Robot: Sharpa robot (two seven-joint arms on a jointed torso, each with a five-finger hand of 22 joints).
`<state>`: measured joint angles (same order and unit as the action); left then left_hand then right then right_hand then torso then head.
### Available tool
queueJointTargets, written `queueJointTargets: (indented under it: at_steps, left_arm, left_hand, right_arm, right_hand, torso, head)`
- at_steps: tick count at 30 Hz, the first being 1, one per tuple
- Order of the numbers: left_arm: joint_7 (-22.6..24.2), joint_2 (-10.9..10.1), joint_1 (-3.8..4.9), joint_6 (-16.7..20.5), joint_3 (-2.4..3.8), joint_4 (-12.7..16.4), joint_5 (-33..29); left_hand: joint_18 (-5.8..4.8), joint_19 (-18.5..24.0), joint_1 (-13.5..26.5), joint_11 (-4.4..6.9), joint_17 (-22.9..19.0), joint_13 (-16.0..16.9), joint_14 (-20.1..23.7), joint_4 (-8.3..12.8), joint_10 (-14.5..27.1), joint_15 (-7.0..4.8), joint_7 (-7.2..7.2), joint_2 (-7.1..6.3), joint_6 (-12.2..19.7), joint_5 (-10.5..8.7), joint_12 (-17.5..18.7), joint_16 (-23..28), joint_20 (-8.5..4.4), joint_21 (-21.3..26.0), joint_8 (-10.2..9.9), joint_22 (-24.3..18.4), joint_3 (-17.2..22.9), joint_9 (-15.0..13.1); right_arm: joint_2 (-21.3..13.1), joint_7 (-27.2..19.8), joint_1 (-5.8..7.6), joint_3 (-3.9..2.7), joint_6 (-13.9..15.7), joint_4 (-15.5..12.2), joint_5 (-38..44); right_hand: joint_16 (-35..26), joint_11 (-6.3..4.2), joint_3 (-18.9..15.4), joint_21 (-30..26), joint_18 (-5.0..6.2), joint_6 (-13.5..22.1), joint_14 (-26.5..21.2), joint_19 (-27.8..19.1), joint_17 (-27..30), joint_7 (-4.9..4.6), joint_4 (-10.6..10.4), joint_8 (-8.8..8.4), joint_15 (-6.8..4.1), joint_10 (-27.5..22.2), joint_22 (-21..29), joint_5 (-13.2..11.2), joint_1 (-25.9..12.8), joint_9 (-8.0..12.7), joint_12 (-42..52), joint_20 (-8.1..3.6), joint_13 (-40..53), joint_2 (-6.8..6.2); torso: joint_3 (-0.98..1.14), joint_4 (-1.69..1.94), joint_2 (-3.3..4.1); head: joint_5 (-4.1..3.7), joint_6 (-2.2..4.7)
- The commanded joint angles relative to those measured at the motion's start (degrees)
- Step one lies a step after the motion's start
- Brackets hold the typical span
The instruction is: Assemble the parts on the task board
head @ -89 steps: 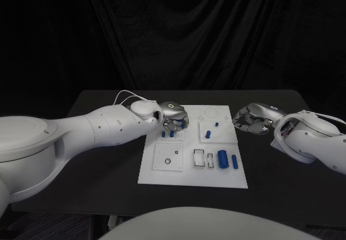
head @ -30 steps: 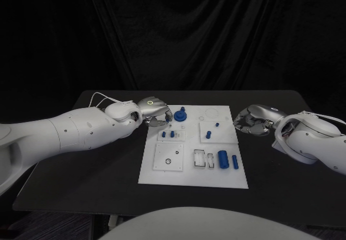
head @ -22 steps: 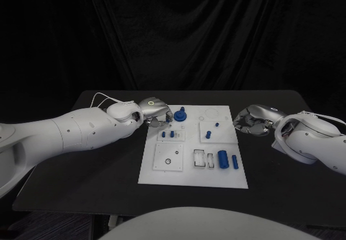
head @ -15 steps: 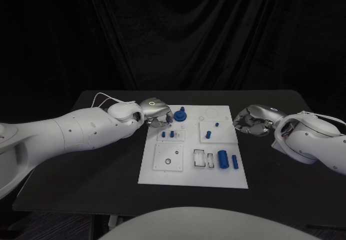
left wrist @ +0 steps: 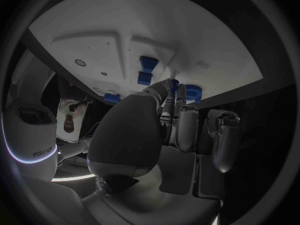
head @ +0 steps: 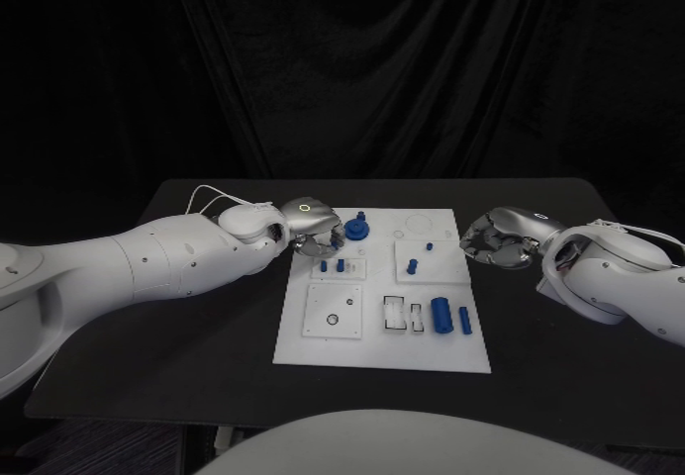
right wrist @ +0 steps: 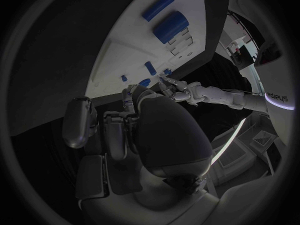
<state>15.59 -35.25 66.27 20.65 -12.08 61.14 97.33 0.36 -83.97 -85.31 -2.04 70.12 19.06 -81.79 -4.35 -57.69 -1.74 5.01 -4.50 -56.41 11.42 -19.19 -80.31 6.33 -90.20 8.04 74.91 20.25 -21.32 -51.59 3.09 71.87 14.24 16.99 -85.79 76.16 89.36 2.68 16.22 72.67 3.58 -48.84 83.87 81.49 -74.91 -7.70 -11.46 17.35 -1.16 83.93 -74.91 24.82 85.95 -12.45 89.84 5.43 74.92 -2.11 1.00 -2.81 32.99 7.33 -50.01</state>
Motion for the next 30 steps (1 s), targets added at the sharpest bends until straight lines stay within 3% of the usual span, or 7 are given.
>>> queueJointTargets:
  at_steps: [1,30]
  left_arm:
    - [0.2,0.2,-0.18,-1.1,0.01,0.0,0.2]
    - [-0.8,1.6,-0.41,-2.1,0.0,-1.4,0.2]
  left_hand:
    - [-0.36,-6.0,-0.4,-0.15,0.0,0.1,0.5,0.3,-0.4,0.08,0.14,-0.18,-0.4,0.16,-0.2,0.3,-0.51,0.2,-0.1,15.1,0.1,0.1]
    - [-0.36,-6.0,-0.3,-0.13,-1.2,0.3,1.0,0.3,-0.7,-0.08,0.18,-0.03,-0.6,0.06,-0.3,1.0,-0.5,0.2,-0.1,15.1,0.0,0.2]
  right_arm:
    - [0.0,0.8,-0.16,-0.04,-0.2,0.0,0.1]
    - [0.1,0.9,-0.27,-0.04,-0.4,0.1,0.1]
  right_hand:
    - [-0.3,0.42,0.4,-0.3,0.57,0.2,5.7,-0.4,-14.1,-0.03,0.1,-0.07,0.4,5.0,-9.6,0.3,-0.7,0.1,-0.4,-0.04,14.1,0.06]
    - [-0.3,0.44,0.4,-0.4,0.59,0.2,5.6,-0.5,-14.0,-0.04,0.1,-0.08,0.41,4.8,-9.6,0.3,-0.7,0.1,-0.5,-0.03,13.9,0.06]
  torso:
    - [-0.03,0.0,-0.01]
    - [-0.01,0.03,0.0]
  head:
    - [0.0,0.01]
    - [-0.04,0.01]
